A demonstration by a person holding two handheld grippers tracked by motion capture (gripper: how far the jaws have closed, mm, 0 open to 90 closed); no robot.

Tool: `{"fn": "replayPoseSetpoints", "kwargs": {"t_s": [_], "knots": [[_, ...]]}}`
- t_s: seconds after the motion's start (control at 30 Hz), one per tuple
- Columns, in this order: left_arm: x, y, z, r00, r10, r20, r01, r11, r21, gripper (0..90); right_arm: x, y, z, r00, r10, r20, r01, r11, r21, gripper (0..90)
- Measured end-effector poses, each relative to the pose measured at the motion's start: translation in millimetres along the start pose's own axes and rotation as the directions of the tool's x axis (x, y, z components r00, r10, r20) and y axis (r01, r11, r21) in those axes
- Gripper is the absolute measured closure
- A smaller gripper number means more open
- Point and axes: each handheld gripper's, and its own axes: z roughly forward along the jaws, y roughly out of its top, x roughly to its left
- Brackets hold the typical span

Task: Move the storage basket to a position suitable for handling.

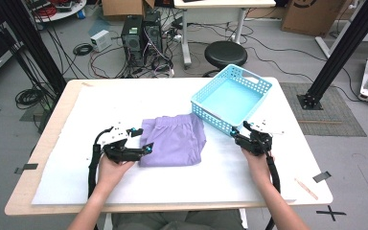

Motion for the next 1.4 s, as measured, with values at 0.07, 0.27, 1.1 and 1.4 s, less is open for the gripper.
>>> {"fn": "replayPoseSetpoints", "kwargs": {"t_s": [0.07, 0.27, 1.1, 1.4], "knots": [[0.3, -0.1, -0.1, 1.0000, 0.001, 0.002, -0.001, 1.0000, -0.001, 29.6, -0.6, -3.7, -5.3, 0.9999, -0.009, 0.007, 0.009, 1.000, -0.017, 42.9], [-1.3, -0.2, 1.2, 1.0000, 0.000, 0.006, 0.000, 1.0000, 0.001, 29.6, -0.7, 5.3, -16.8, 0.9943, -0.098, -0.041, 0.093, 0.989, -0.116, 41.2], [-3.1, -2.2, 4.9, 0.9998, -0.001, 0.018, 0.001, 0.9999, 0.013, 29.6, 42.6, 54.1, 52.3, 0.9685, -0.202, -0.146, 0.223, 0.963, 0.149, 79.9], [-3.2, -3.0, 4.7, 0.9998, 0.000, 0.022, 0.000, 0.9999, 0.015, 29.6, 66.9, 80.4, 64.9, 0.9905, -0.058, -0.125, 0.071, 0.991, 0.110, 80.5]]}}
